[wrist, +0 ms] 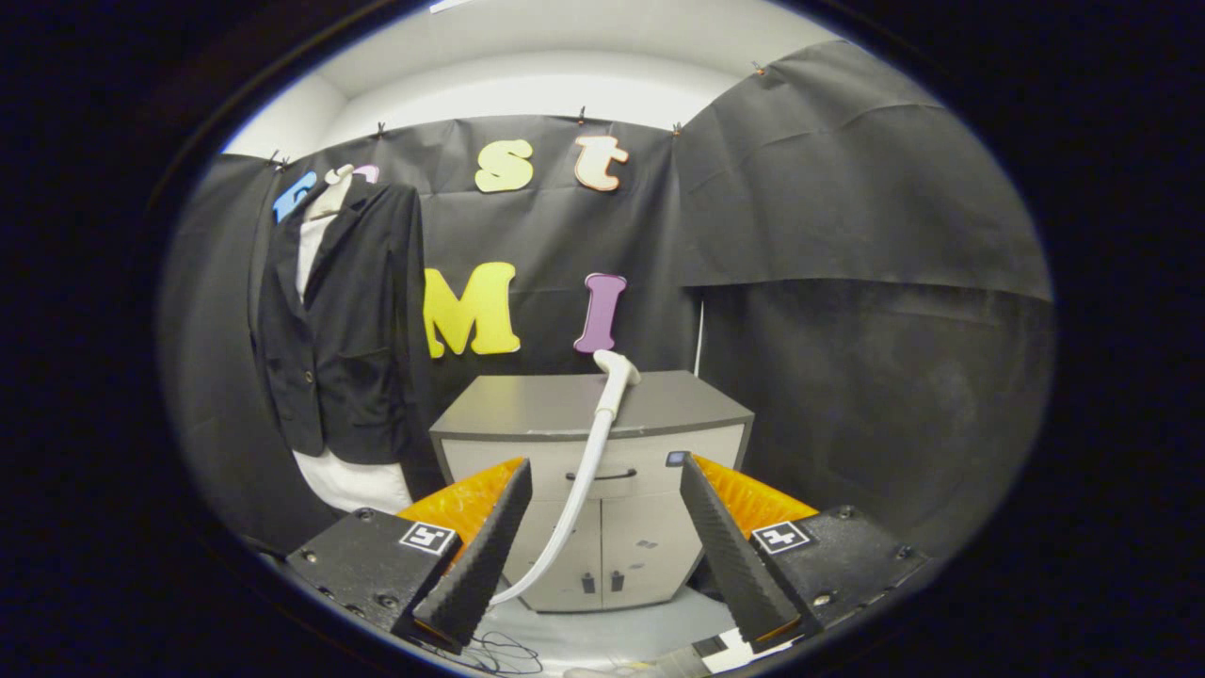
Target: Iron the clothes twice with a garment steamer, once on the left side and once on the right side.
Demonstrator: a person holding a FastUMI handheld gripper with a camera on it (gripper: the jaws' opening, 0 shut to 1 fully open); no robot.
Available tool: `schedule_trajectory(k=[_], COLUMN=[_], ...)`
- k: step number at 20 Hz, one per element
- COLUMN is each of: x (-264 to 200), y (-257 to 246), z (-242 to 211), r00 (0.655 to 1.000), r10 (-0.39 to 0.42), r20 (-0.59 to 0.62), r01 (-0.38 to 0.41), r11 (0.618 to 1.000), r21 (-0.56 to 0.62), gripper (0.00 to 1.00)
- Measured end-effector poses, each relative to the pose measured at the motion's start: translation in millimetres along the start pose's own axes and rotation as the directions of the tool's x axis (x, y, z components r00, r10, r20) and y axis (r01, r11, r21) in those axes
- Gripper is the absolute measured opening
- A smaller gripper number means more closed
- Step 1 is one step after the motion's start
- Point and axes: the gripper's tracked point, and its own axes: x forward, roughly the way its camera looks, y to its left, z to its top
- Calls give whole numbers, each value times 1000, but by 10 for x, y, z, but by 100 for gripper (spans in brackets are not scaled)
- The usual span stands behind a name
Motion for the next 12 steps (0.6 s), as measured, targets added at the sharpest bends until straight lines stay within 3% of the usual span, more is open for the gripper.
schedule_trajectory(k=[12], x=[1921], y=[-256], z=[597], r00=[997], r10=[37], r20=[-63], r01=[-36], r11=[999], r21=[5], gripper=[99])
